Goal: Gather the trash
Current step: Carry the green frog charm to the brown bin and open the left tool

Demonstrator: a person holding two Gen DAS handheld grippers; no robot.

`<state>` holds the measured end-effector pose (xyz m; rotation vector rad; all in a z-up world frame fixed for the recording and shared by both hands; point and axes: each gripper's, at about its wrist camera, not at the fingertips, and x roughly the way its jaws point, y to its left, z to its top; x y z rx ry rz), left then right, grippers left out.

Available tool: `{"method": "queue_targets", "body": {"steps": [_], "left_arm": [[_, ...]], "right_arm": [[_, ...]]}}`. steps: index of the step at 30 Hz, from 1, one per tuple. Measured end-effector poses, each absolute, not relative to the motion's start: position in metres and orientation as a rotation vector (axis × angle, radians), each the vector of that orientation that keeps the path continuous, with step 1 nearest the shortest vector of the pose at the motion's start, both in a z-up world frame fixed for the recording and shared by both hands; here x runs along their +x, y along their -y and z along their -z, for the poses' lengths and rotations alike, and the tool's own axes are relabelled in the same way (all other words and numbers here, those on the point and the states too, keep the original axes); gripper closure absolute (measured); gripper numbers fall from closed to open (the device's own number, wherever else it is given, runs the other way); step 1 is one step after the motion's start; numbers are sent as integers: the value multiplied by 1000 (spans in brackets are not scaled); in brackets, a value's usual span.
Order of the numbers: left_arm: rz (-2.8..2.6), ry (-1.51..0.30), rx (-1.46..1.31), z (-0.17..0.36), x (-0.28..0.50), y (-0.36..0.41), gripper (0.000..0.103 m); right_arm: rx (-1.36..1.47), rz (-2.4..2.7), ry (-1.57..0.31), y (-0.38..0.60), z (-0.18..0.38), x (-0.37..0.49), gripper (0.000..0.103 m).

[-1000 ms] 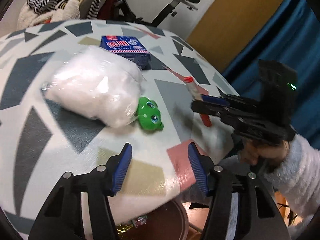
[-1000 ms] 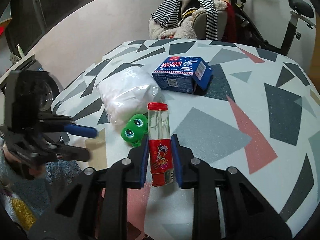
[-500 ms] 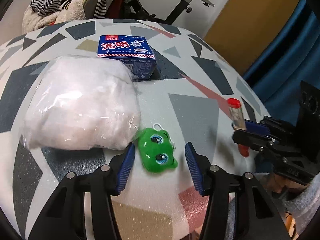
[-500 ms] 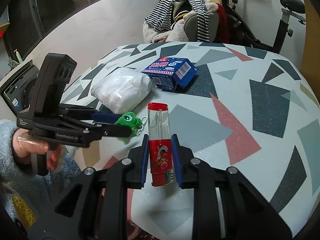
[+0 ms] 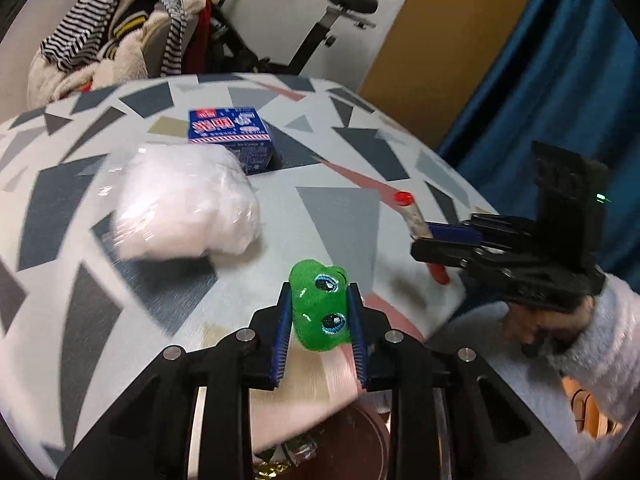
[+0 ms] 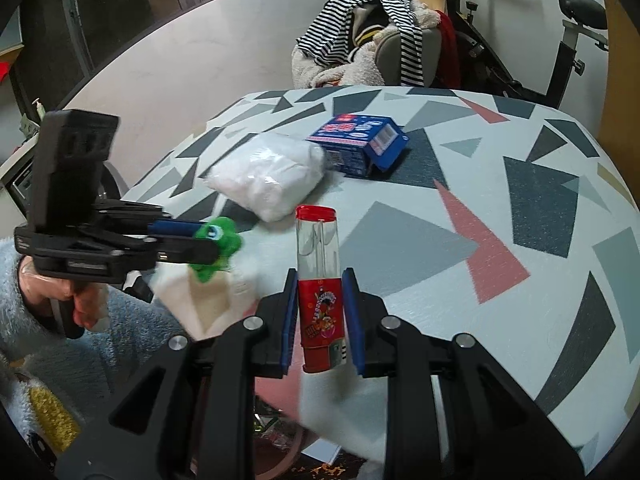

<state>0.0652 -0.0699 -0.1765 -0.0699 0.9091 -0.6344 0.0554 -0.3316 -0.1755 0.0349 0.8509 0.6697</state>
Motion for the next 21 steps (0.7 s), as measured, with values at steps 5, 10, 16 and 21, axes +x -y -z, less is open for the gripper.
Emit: {"method": "queue_targets", "body": {"steps": [5, 10, 16, 21], "left_arm": [[646, -885, -75, 164, 21, 39, 77], [664, -907, -48, 172, -19, 17, 77], [676, -996, -16, 207, -46, 6, 77], [689, -1042, -14, 227, -49, 9, 77]], "right_arm": [[-1, -722, -856, 311, 172, 28, 78], [-31, -777, -867, 286, 174, 1, 78], [-31, -812, -880, 263, 183, -20, 78], [-47, -821, -901, 255, 191, -28, 78]]}}
